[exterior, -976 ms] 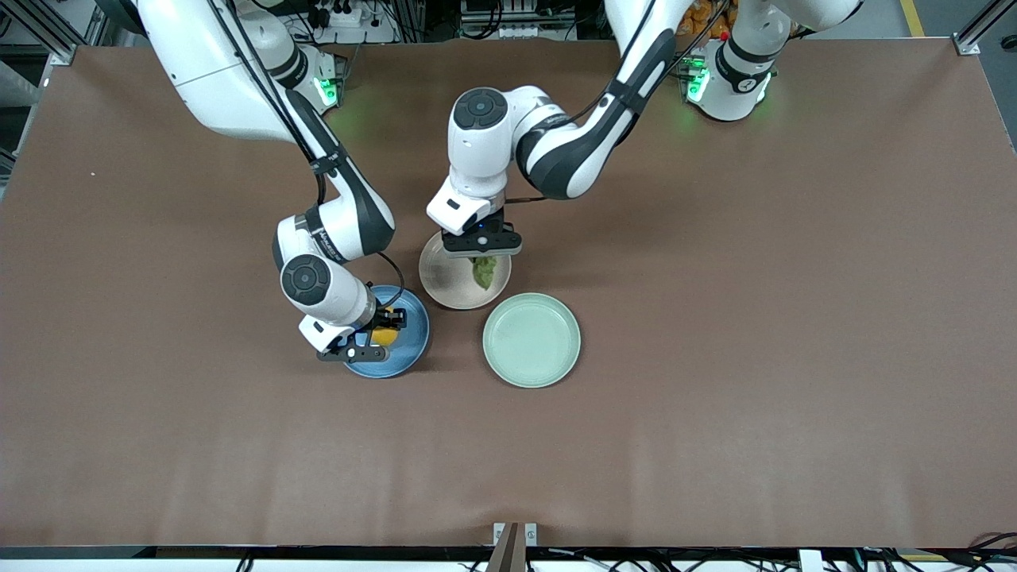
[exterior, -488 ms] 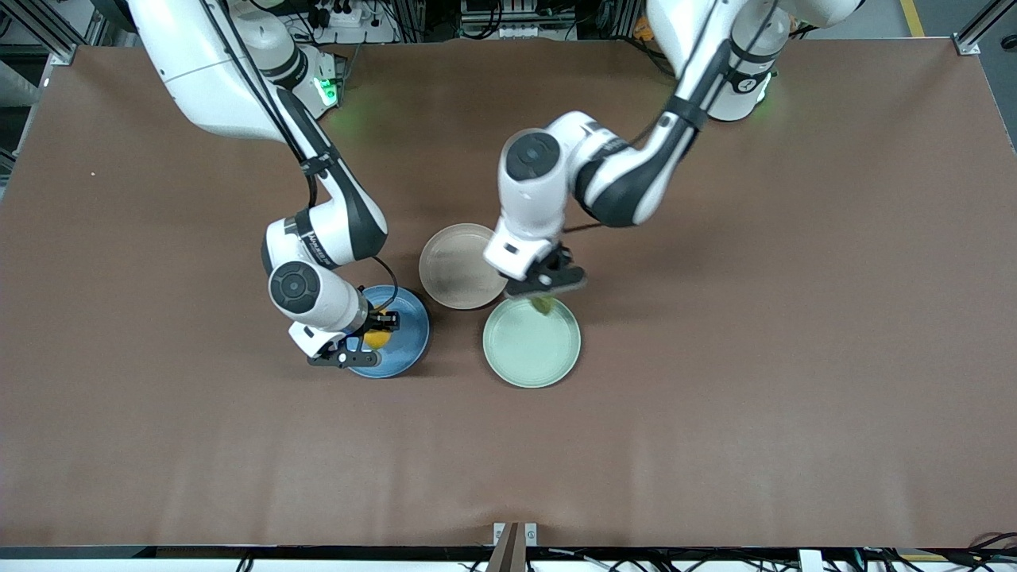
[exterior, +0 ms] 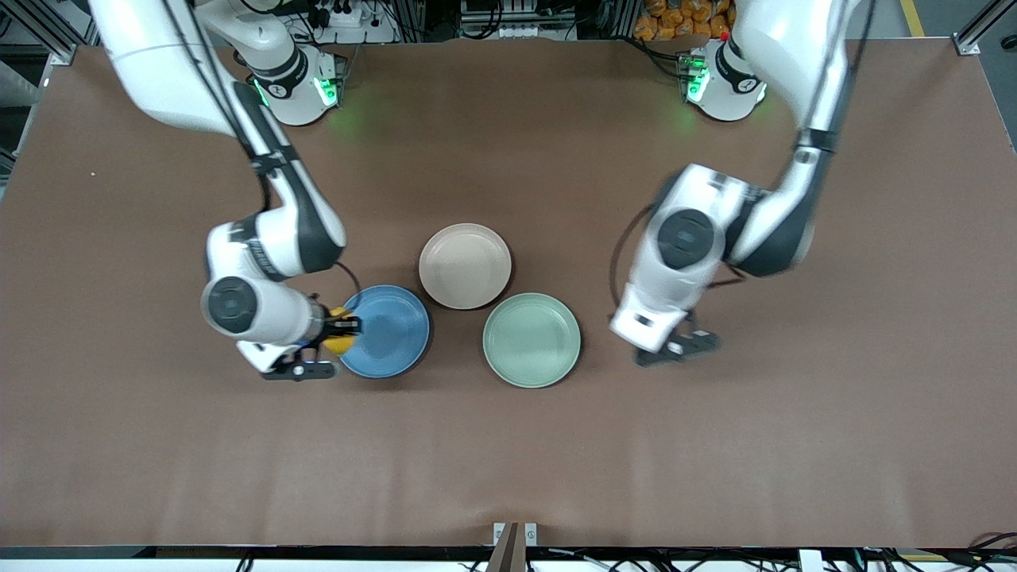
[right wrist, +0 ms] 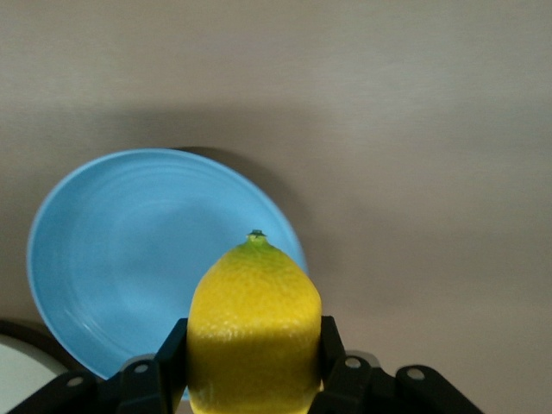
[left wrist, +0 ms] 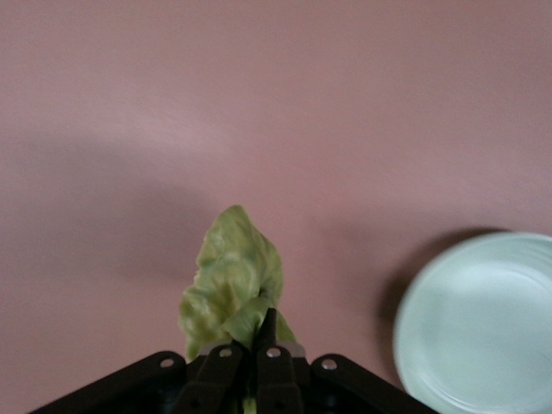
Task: Pick lemon and lettuce from blue and beige plates
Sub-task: 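Release the lettuce with the left gripper while the right gripper carries the lemon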
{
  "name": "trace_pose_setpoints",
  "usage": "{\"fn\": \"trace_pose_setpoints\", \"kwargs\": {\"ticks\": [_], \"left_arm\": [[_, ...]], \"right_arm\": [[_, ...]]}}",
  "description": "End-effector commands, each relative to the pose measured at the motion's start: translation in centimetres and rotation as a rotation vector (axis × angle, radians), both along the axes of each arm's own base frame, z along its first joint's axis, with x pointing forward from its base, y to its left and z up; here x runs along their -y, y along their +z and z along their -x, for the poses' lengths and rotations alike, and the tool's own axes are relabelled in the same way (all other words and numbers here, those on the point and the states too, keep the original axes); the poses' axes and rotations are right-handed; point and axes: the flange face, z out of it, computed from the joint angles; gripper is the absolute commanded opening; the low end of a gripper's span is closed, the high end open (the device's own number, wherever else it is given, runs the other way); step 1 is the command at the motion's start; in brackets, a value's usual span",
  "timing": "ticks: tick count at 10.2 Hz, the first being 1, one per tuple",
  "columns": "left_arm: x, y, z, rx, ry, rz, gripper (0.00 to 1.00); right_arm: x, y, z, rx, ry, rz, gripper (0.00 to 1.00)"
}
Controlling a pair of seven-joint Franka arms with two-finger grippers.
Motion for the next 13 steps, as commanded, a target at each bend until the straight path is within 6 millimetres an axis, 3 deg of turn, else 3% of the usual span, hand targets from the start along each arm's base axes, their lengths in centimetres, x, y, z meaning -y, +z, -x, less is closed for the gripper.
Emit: {"fn": "trace_pose_setpoints", "kwargs": {"ticks": [1,3,6,7,8,9,11,13], "left_arm": [[-2.4,-0.5,0.3,-0.032,-0.02,-0.014,0.0],[-5.5,-1.1,-0.9,-0.046,-0.021,-0.016,0.0],[-12.2,-2.0,-2.5,-0.103,-0.063,0.028,0.0],[-13.2,-2.2,-2.7,-0.111,-0.059,0.032,0.04],[-14.6,-2.6,-3.0,-0.123,-0.051,0.031,0.8],[-15.5,-2.5,-3.0,-0.13,-0.057,0.031,1.0],[-17.5,-1.3,-2.2,-0.195,-0.051,0.024,1.0],[-17.6,-0.1,-1.6,-0.197,-0.034,0.035,1.0]], "right_arm": [[3.7,3.3,0.1,-0.006,0.027,-0.006,0.13],[6.8,5.5,-0.2,0.009,0.011,-0.006,0.13],[12.0,8.3,0.0,0.019,0.002,-0.007,0.13],[13.7,8.6,0.0,0.018,0.005,0.026,0.13],[14.9,8.3,0.0,0.016,0.024,0.043,0.13],[16.0,7.6,0.0,0.013,0.022,0.041,0.13],[17.7,6.2,0.2,0.027,0.051,0.031,0.13],[19.4,3.9,1.0,0.045,0.07,0.024,0.13]]}}
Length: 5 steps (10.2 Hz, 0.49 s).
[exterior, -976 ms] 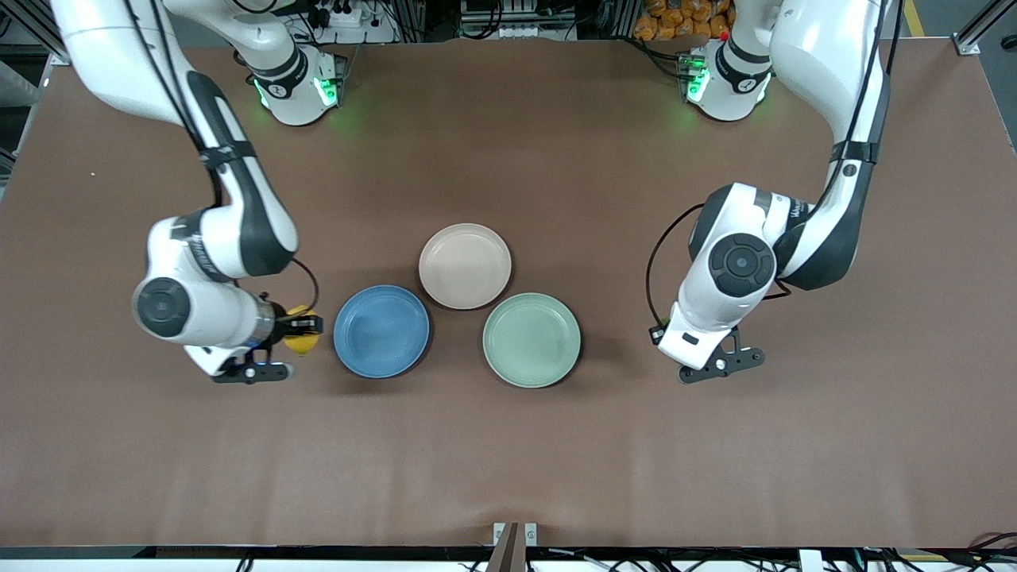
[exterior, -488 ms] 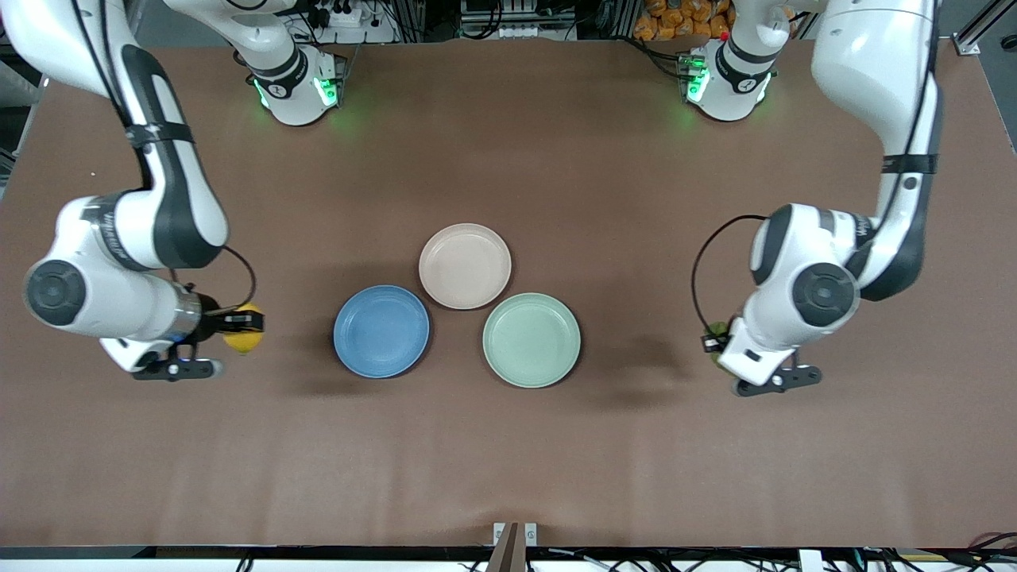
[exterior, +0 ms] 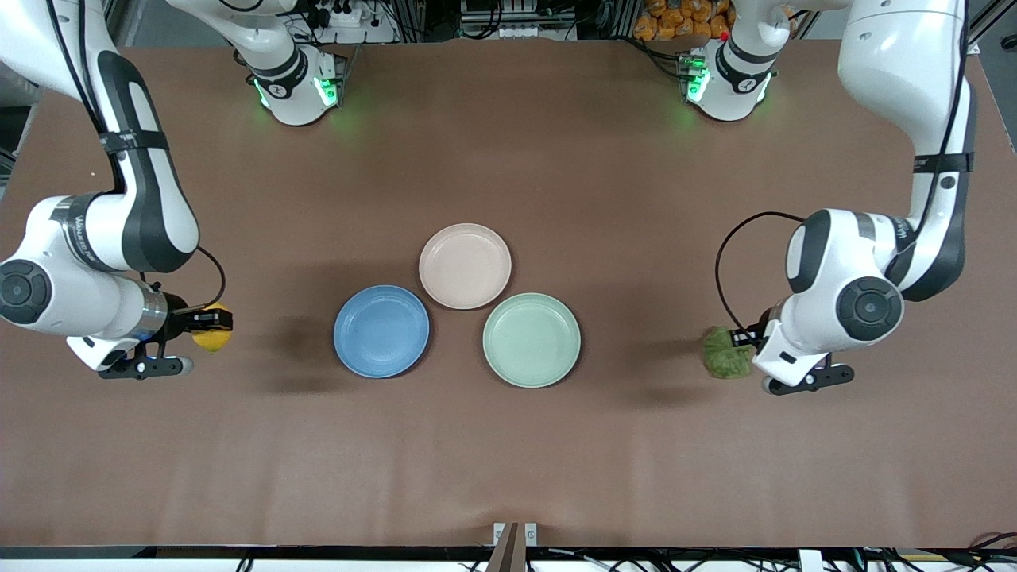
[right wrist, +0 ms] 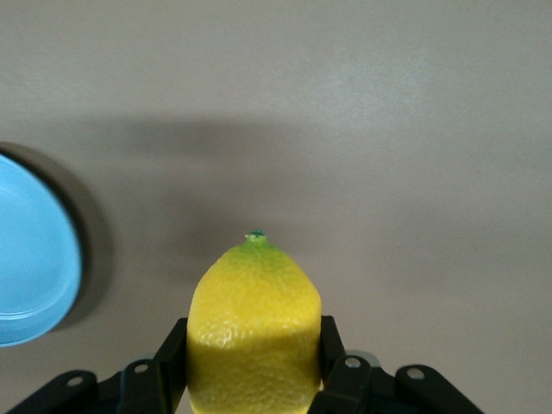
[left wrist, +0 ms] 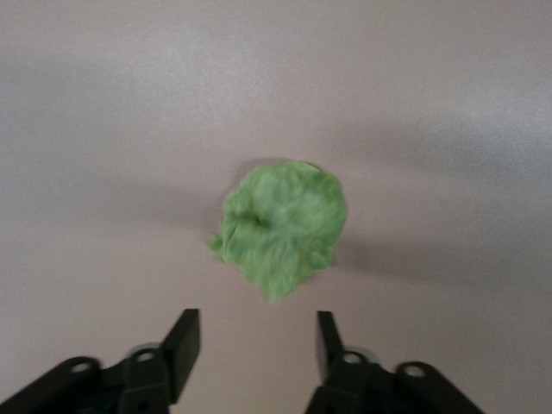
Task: Pick lemon and lettuce from blue and beige plates
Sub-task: 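Release the lettuce with the left gripper while the right gripper carries the lemon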
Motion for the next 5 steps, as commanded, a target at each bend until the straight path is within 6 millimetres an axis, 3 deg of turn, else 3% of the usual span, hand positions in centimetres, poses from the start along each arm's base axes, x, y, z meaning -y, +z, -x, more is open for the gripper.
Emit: {"fn": "trace_pose_setpoints", "kwargs": {"ticks": [1,5], "left_arm": [[-0.9,2.6,2.3,-0.022,0.001,0.051,1.0],[-1.0,9.4,7.2,0.066,-0.013,0.066,1.0]], "right_arm": [[0.8,-1.8,1.2,0.011,0.029,0.0,0.13],[1.4,-6.0,2.8,0.083,0.049,-0.002,0.11]]}}
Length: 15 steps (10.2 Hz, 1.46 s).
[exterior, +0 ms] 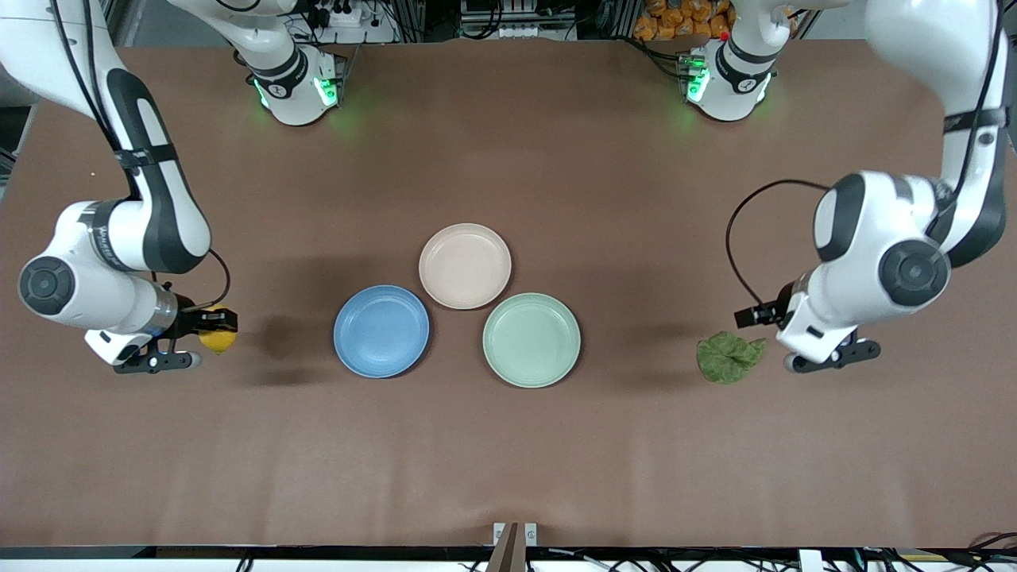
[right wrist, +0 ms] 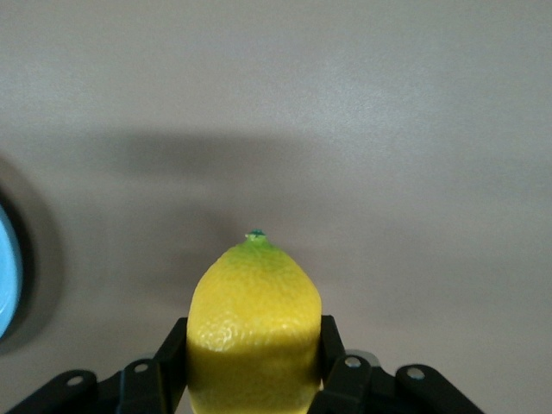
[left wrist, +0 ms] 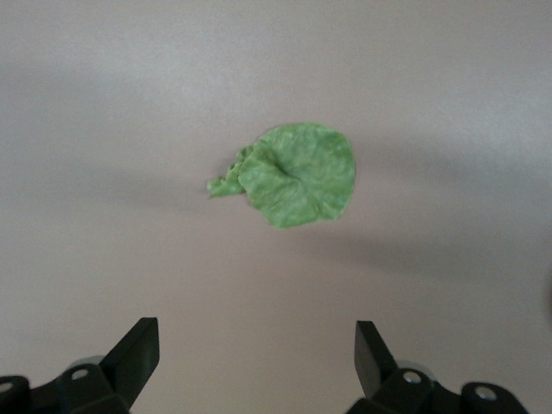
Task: Pick lemon and lettuce from blue and beige plates
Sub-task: 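Release the lettuce with the left gripper while the right gripper carries the lemon, then withdraw the left gripper while the right gripper lowers the lemon onto the table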
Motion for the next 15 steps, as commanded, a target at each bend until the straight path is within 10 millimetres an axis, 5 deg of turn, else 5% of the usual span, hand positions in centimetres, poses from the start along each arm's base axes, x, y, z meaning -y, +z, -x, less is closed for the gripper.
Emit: {"fn": "trace_pose_setpoints", "kwargs": {"ticks": [1,5,8,11,14,15], "left_arm": [[-0.6,5.2,4.1,0.067,-0.018,0.032,1.0],[-2.4,11.6,5.3,0.173,-0.079,0.065,1.0],[-2.9,14.5,5.5,0.227,-0.102,0.064,1.0],[0.0,18.3,5.7,0.263,-0.19,0.077,1.0],[0.8,21.6,6.9,0.182,-0.213,0.069,1.0],[0.8,22.4,7.3,0.16,-0.216,0.059,1.0]], "right_arm": [[1.0,-2.2,1.6,0.041,0.035,0.001,0.11],[1.9,-4.9,3.1,0.077,0.051,-0.001,0.11],[1.8,-6.8,3.4,0.08,0.053,-0.002,0.11],[2.4,-8.5,3.8,0.087,0.042,-0.004,0.11],[2.6,-9.1,3.9,0.08,0.037,-0.005,0.13],[2.7,-9.2,3.8,0.077,0.036,-0.005,0.53]]}}
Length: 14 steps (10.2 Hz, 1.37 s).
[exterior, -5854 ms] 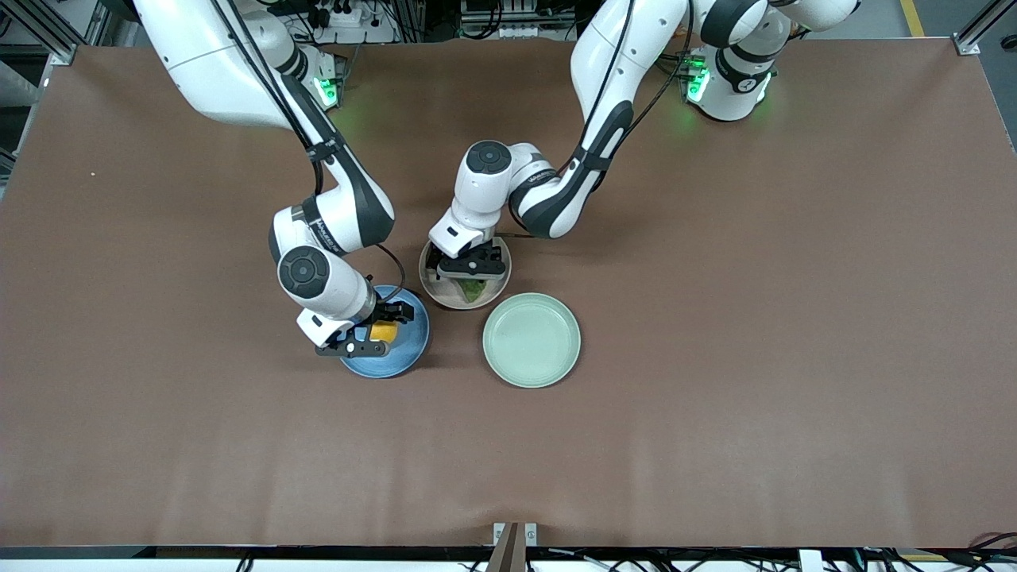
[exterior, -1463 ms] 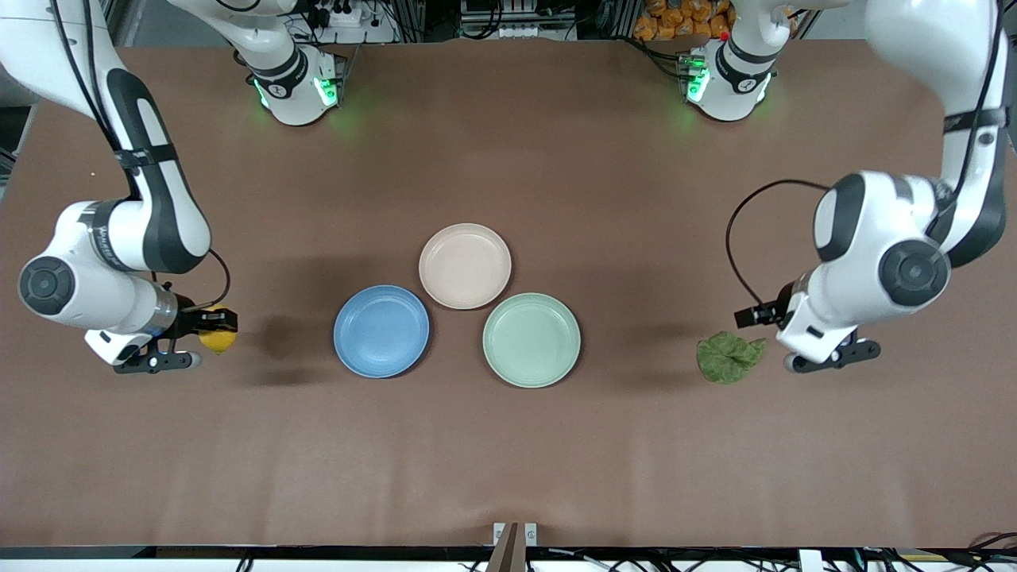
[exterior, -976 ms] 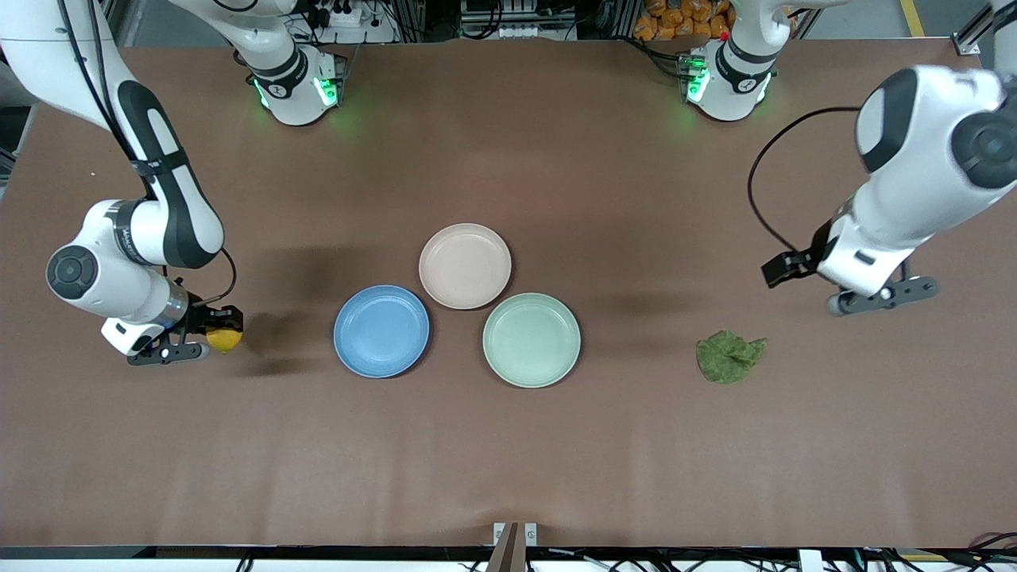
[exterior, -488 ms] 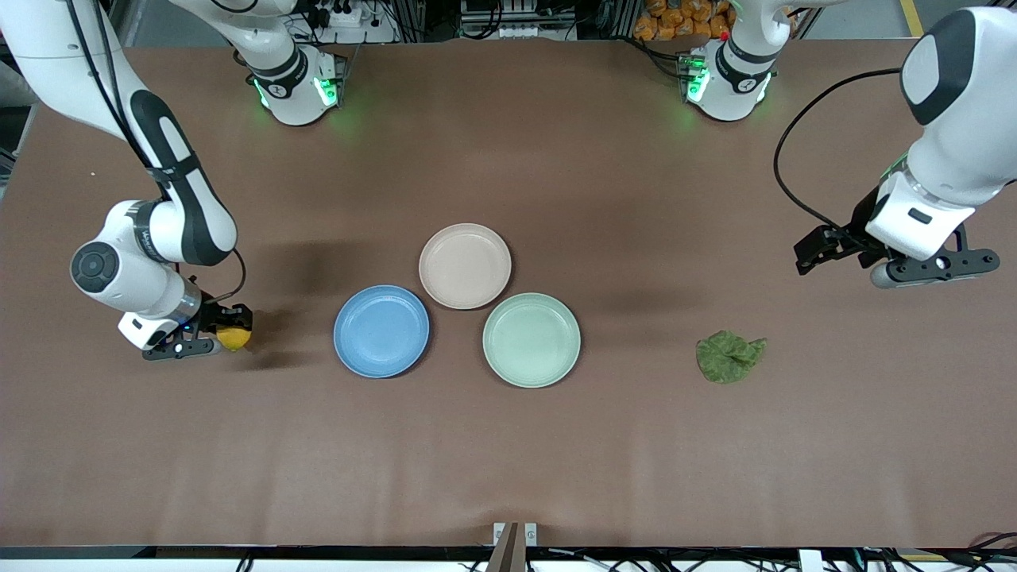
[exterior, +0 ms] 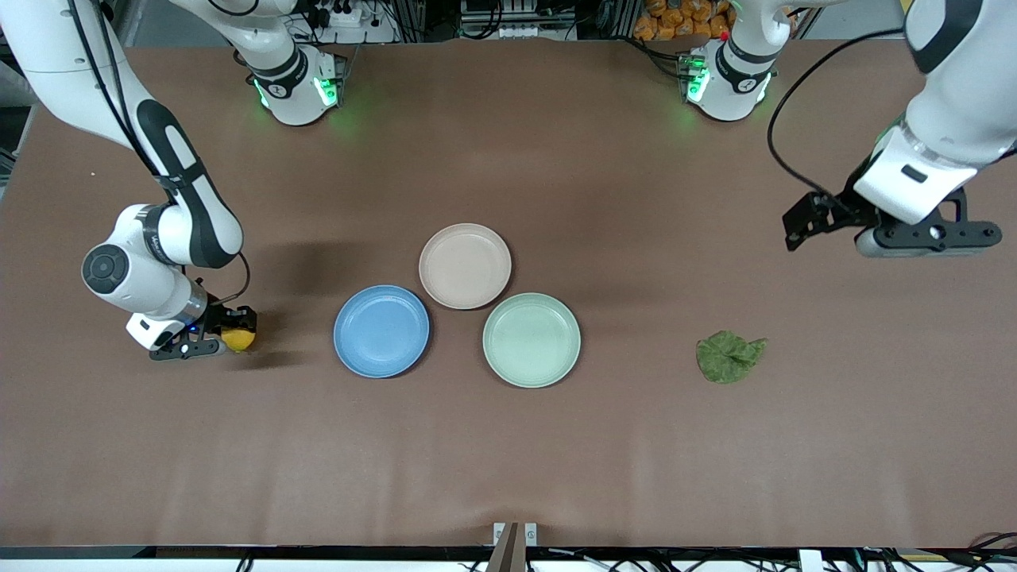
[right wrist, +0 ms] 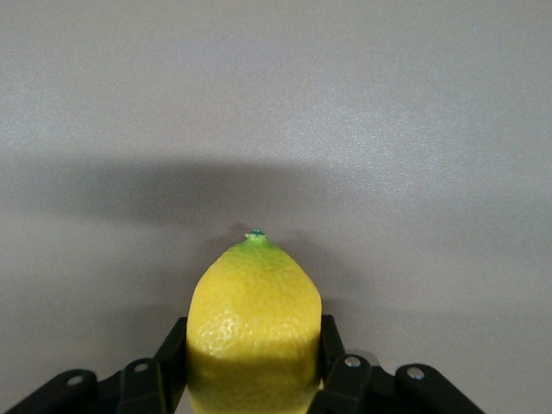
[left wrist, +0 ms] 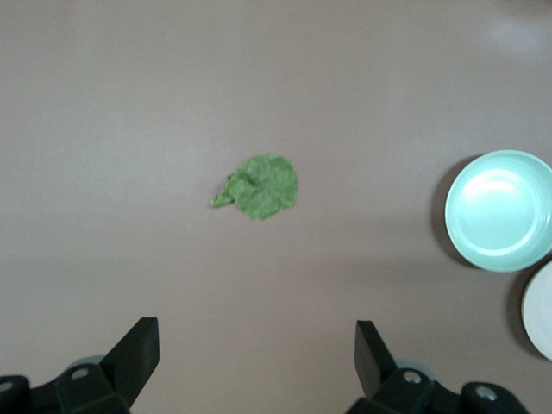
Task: Pick lemon and lettuce from blue and beige plates
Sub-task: 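Withdraw the left gripper while the right gripper lowers the lemon onto the table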
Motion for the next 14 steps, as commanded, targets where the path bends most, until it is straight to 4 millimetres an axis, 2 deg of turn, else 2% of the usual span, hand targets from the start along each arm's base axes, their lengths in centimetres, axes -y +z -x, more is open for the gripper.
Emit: {"fn": "trace_pose_setpoints", "kwargs": {"ticks": [1,4,6,8,12,14], "left_arm": [[0.1,2.1,0.4,-0.033,-0.039,-0.001,1.0],[0.7,4.2,0.9,-0.021,-0.071,-0.027,1.0],[0.5,3.9,0.8,-0.032,-0.12,-0.033,1.0],[-0.4,4.0,0.6,-0.032,-0.108,-0.024,1.0],[0.1,4.3,0.8,-0.027,-0.116,-0.019,1.0],[0.5,4.7,1.1,-0.02,-0.122,-0.021,1.0]], "right_arm": [[0.8,-0.6,0.2,-0.007,0.003,-0.001,1.0],[0.8,0.9,-0.8,-0.03,0.001,-0.002,1.0],[0.8,2.8,-1.8,-0.095,0.0,-0.005,1.0],[0.9,3.7,-2.1,-0.099,-0.006,-0.005,1.0],[0.1,7.4,-0.9,-0.122,0.0,-0.007,1.0],[-0.1,8.2,1.0,-0.121,0.003,-0.004,1.0]]}}
